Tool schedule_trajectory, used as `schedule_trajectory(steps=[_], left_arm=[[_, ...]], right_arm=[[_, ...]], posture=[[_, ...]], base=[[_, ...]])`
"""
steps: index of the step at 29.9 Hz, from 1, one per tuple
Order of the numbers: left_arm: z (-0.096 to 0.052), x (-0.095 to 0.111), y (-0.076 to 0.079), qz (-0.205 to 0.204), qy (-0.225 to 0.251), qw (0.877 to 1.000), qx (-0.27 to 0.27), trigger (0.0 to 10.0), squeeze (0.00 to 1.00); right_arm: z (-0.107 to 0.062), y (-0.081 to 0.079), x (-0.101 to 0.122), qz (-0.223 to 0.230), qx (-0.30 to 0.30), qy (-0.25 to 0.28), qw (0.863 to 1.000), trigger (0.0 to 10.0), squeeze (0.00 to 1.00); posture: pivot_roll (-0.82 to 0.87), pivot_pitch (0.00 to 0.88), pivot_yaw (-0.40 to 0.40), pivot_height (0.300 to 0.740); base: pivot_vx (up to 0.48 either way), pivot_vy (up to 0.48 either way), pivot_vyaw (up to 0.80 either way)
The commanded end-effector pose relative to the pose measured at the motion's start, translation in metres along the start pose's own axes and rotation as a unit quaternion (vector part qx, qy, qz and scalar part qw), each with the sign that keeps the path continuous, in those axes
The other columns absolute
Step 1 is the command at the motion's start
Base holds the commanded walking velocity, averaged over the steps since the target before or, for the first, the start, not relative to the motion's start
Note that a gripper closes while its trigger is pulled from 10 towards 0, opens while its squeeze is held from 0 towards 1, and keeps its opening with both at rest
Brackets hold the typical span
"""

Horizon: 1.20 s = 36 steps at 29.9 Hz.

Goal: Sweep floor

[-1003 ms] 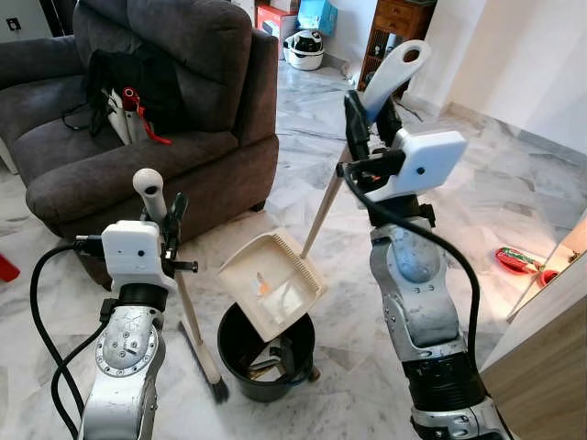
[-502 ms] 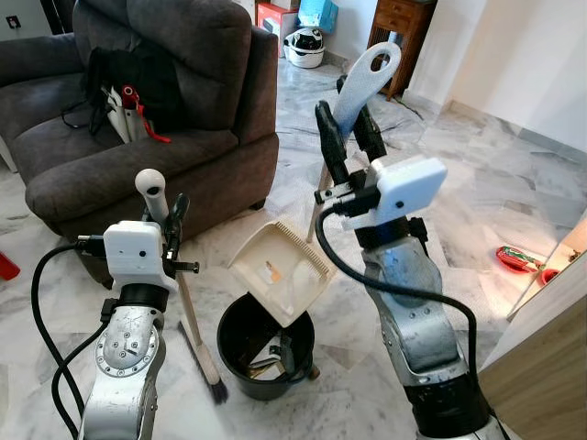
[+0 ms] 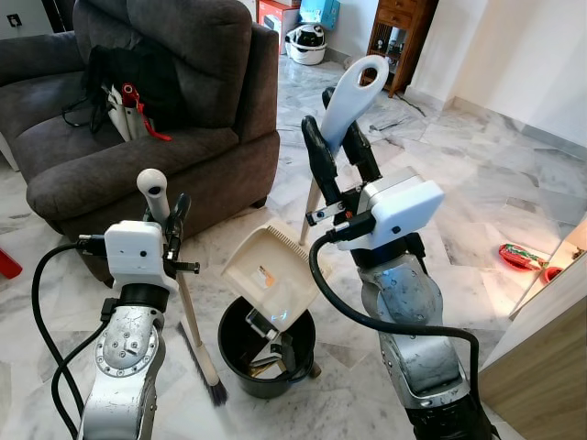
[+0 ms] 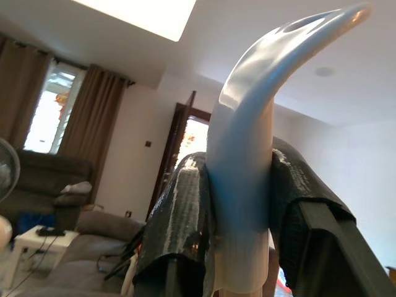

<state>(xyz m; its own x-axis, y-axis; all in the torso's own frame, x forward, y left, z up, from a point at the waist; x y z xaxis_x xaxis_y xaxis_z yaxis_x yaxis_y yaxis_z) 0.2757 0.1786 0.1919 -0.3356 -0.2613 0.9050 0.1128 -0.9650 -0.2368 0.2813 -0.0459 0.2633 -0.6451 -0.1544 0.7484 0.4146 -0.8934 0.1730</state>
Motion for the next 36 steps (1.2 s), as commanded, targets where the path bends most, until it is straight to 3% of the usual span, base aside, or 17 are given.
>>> schedule_trajectory(steps=[1,6,13,18,25,32,36], left_arm=[[0.003,0.012,0.001,0.004,0.030,1.000,-0.004,10.0,0.00],[0.002,0.011,0.002,0.005,0.029,1.000,-0.004,10.0,0.00],[0.003,0.012,0.005,0.010,0.031,0.999,-0.011,10.0,0.00],[0.003,0.012,0.005,0.008,0.032,0.999,-0.012,10.0,0.00],[0.004,0.012,0.006,0.006,0.034,0.999,-0.013,10.0,0.00],[0.001,0.010,0.009,0.002,0.030,0.999,-0.020,10.0,0.00],[-0.001,0.010,0.008,0.002,0.028,0.999,-0.023,10.0,0.00]], right_arm=[[0.003,0.001,0.016,-0.001,-0.003,0.035,0.999,10.0,0.00],[0.003,0.012,0.009,0.008,-0.031,0.017,0.999,10.0,0.00],[0.007,0.032,-0.002,-0.012,-0.075,-0.012,0.997,10.0,0.00],[0.015,0.062,-0.002,-0.061,-0.115,-0.011,0.991,10.0,0.00],[0.016,0.087,-0.008,-0.118,-0.144,-0.021,0.982,10.0,0.00],[-0.006,0.125,-0.036,-0.199,-0.209,-0.094,0.953,10.0,0.00],[-0.022,0.137,-0.053,-0.212,-0.237,-0.133,0.939,10.0,0.00]], posture=[[0.03,0.041,-0.043,0.740],[0.03,0.040,-0.046,0.740],[0.03,0.034,-0.044,0.740],[0.03,0.032,-0.047,0.740],[0.03,0.029,-0.052,0.740],[0.03,0.029,-0.055,0.740],[0.03,0.032,-0.056,0.740]], base=[[0.000,0.000,0.00],[0.000,0.000,0.00],[0.000,0.000,0.00],[0.000,0.000,0.00],[0.000,0.000,0.00],[0.000,0.000,0.00],[0.000,0.000,0.00]])
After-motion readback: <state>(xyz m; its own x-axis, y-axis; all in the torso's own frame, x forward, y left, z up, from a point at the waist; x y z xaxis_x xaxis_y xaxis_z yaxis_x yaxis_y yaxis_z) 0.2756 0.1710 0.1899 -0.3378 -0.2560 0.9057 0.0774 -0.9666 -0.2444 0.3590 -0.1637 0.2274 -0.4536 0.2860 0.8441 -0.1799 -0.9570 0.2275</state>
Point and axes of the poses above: a point about 5 cm out from each wrist's last joint towards the gripper, its own z axis pointing out of the wrist towards the gripper, its own x axis along the axis of the wrist's last joint, y = z × x, the point moved 2 cm from there along z, pointing out of the wrist towards the gripper, and after that the axes turned 7 degrees about z, right-handed, at the moved point
